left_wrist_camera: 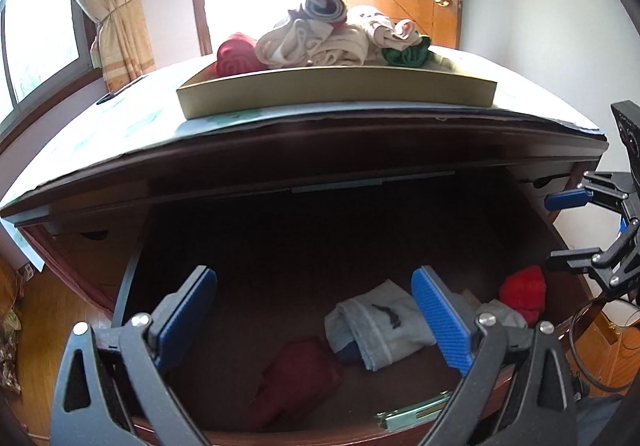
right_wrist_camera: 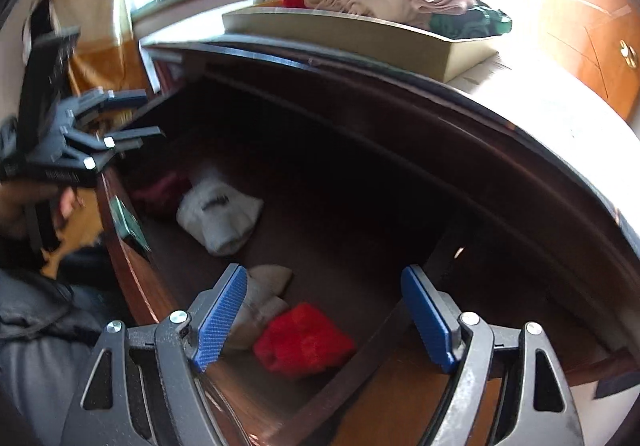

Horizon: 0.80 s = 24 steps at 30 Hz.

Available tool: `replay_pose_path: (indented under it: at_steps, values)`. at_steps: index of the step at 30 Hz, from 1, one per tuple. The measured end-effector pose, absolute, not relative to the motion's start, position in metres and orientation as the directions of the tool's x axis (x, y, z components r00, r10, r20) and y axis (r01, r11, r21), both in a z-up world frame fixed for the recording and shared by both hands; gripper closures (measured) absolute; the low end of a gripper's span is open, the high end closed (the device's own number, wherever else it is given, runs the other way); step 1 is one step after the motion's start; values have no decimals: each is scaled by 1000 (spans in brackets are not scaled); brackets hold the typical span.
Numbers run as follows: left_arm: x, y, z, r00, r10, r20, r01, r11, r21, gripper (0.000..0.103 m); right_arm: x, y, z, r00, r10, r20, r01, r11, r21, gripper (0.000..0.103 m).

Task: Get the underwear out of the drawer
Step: 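Move both open tools back down into the drawer, then grasp the white sock with the right tool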

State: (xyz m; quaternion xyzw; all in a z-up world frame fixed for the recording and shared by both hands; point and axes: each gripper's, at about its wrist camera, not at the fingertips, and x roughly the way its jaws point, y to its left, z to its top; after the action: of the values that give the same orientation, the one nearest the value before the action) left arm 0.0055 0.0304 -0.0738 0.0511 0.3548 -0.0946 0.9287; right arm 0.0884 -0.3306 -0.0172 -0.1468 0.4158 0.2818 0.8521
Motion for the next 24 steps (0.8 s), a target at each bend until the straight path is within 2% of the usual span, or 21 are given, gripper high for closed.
replay_pose_path:
  at_steps: [7,24]
  values:
    - [8,56,-73,737,-102,-668,146,989,11,3,96,-322,-17,476,309,-823,-637,767,-81,22]
    - [12,85,-81,724,-62,-687,79,997,-7,3,130,-219,-43,244,414,-877,-738,666,109,22]
